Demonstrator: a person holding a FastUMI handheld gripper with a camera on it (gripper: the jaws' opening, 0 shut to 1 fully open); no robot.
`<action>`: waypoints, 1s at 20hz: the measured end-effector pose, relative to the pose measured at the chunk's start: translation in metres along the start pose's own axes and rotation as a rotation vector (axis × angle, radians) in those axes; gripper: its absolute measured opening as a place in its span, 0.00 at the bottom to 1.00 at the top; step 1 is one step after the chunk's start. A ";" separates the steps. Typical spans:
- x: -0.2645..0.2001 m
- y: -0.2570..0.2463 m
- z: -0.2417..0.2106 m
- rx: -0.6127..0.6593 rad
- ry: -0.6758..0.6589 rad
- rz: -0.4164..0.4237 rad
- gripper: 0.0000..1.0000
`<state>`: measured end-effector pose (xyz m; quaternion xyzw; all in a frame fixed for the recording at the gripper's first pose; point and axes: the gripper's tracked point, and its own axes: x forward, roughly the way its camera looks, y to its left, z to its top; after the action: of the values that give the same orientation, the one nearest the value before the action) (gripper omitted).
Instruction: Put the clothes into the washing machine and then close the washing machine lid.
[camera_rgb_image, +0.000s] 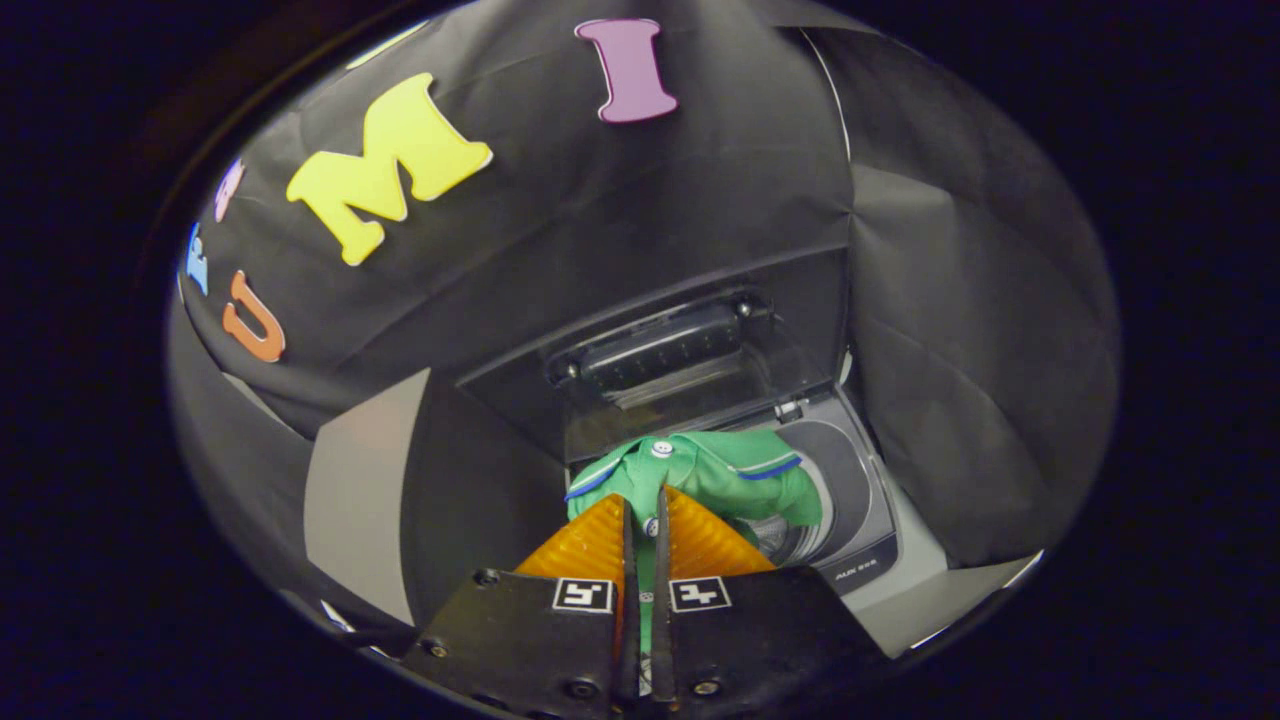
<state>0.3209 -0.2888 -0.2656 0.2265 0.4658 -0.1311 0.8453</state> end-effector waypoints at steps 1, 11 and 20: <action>0.009 -0.004 -0.004 -0.005 0.010 -0.008 0.08; 0.102 -0.036 -0.043 -0.083 0.127 -0.116 0.08; 0.117 -0.051 -0.023 -0.172 0.105 -0.154 0.42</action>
<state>0.3449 -0.3225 -0.3888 0.1235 0.5348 -0.1430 0.8236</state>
